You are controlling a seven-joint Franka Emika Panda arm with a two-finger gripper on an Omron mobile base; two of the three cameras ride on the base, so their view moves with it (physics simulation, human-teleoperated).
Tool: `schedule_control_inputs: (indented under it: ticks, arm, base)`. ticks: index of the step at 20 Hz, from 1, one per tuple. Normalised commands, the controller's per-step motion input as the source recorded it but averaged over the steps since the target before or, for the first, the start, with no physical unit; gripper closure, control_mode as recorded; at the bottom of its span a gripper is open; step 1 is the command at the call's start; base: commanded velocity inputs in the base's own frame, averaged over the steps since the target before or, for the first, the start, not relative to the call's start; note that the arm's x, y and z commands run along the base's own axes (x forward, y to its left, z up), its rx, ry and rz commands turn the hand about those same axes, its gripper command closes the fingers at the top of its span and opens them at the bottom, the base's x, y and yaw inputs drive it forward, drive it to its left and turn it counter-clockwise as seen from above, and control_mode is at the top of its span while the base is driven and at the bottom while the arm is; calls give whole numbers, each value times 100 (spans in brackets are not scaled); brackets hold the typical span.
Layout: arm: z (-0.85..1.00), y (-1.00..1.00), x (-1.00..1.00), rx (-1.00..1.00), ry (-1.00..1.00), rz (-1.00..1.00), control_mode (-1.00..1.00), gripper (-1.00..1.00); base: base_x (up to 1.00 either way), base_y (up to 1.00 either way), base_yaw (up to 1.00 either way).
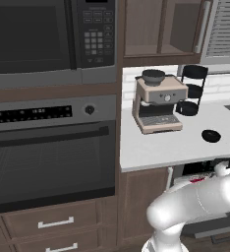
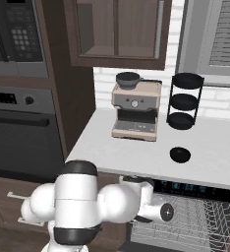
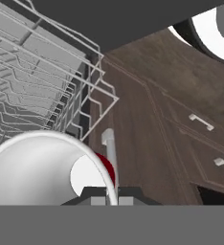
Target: Pick up the cup and bowl from the counter, place them in the dishwasher, and close the dishwasher door.
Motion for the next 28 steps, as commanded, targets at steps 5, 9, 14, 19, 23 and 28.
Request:
schedule_control_inputs:
  ticks: [5, 9, 14, 19, 23, 28]
  arm:
    - [-23, 0, 23, 1, 7, -15, -100, 100]
    - [-12, 0, 44, 0, 7, -15, -100, 100]
    - [-10, 0, 23, 0, 11, -14, -100, 100]
    - [-4, -1, 0, 0, 14, -13, -100, -100]
    - [0, -12, 0, 0, 9, -10, -100, -100]
    - [66, -23, -31, 7, 0, -8, -100, -100]
  base:
    - [0, 0, 0]
    - [0, 0, 0]
    - [0, 0, 0]
    - [0, 0, 0]
    - [0, 0, 0]
    - [0, 0, 0]
